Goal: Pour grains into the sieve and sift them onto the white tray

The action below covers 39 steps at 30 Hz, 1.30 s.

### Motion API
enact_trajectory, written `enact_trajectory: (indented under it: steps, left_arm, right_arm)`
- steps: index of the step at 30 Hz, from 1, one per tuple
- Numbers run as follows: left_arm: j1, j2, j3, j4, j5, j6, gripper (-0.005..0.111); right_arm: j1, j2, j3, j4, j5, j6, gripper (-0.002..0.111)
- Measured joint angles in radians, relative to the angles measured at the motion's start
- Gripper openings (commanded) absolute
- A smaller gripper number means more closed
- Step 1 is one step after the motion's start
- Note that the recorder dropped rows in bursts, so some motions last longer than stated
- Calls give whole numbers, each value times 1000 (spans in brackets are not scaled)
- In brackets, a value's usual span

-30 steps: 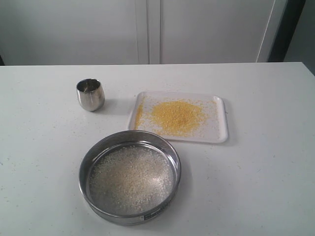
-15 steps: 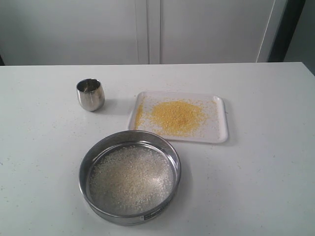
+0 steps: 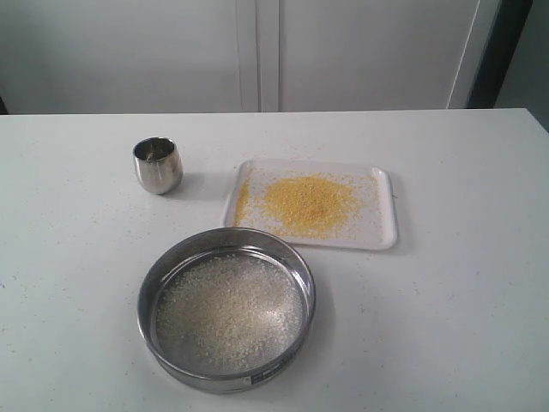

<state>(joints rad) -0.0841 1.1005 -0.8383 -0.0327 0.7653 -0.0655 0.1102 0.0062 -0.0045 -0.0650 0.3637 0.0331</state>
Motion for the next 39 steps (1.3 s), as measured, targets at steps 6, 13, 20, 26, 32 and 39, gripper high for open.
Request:
enact_trajectory:
  steps: [6, 13, 20, 26, 32, 39]
  left_arm:
    - [0, 0, 0, 0, 0, 0, 0]
    - [0, 0, 0, 0, 0, 0, 0]
    - [0, 0, 0, 0, 0, 0, 0]
    - [0, 0, 0, 0, 0, 0, 0]
    - [0, 0, 0, 0, 0, 0, 0]
    - [0, -28, 0, 0, -4, 15, 0]
  right_arm:
    - [0, 0, 0, 0, 0, 0, 0]
    - [0, 0, 0, 0, 0, 0, 0]
    - [0, 0, 0, 0, 0, 0, 0]
    - [0, 0, 0, 0, 0, 0, 0]
    - [0, 0, 0, 0, 0, 0, 0]
    - [0, 0, 0, 0, 0, 0, 0]
